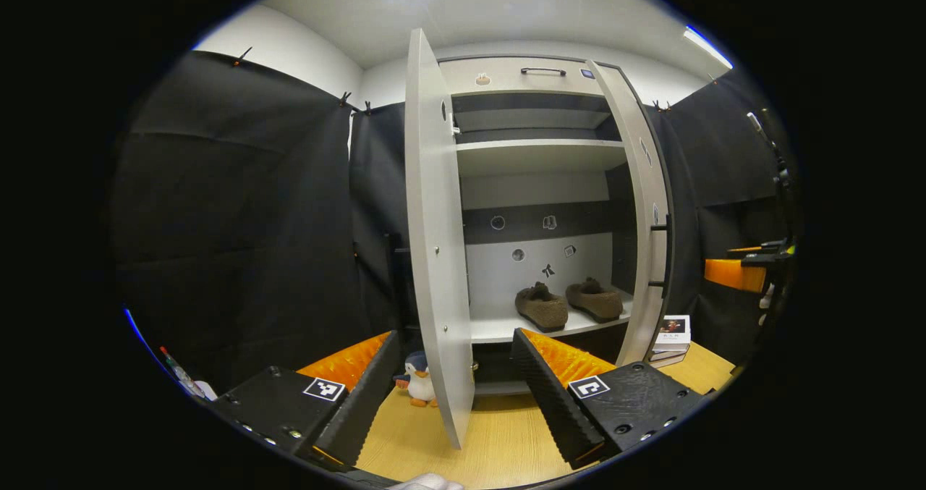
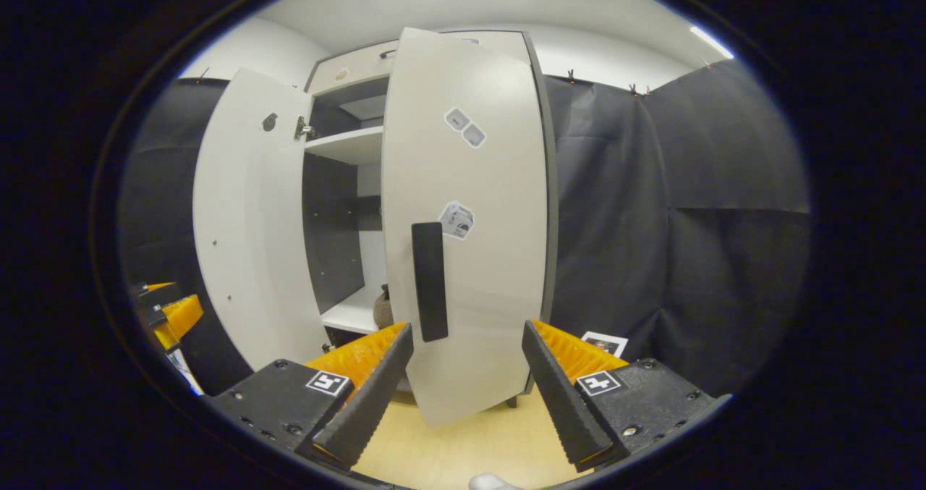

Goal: Grab one shoe with the right hand and put it into the shoe cabinet, grab the other shoe with the left hand and put it into the shoe cabinet; then close the right door with the right hand and the left door with the left hand.

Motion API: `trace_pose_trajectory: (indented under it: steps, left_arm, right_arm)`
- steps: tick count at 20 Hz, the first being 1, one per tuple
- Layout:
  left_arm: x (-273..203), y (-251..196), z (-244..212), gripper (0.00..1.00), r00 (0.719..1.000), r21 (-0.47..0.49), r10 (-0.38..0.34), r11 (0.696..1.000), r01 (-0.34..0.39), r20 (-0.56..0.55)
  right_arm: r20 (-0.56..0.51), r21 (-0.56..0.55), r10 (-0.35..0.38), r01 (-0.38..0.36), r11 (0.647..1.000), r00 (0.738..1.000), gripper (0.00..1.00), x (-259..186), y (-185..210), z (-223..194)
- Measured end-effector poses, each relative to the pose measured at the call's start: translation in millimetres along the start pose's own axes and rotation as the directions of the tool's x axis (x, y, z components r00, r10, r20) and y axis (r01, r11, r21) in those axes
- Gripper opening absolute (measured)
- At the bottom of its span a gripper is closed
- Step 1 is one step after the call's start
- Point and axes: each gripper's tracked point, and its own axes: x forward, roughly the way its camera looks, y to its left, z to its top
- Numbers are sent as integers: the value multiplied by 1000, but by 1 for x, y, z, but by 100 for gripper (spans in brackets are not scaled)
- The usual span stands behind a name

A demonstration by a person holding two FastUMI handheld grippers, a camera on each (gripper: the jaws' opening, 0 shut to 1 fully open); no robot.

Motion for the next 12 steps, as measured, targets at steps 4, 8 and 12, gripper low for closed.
trace_pose_trajectory:
  steps: [4, 8, 12]
  left_arm:
    - [8, 39, -11, 96, 999, -6, 38, 999, -38, -15]
    - [25, 104, -16, 96, 992, -21, 129, 991, -129, -13]
    - [68, 150, -23, 96, 986, -55, 165, 985, -166, -28]
  right_arm:
    - [-53, -16, -1, 0, 1000, 999, 99, -12, 14, -34]
    - [-99, -16, -3, 1, 1000, 995, 99, -24, 29, -54]
    - [-101, 4, -26, 26, 1000, 995, 100, -32, 41, -54]
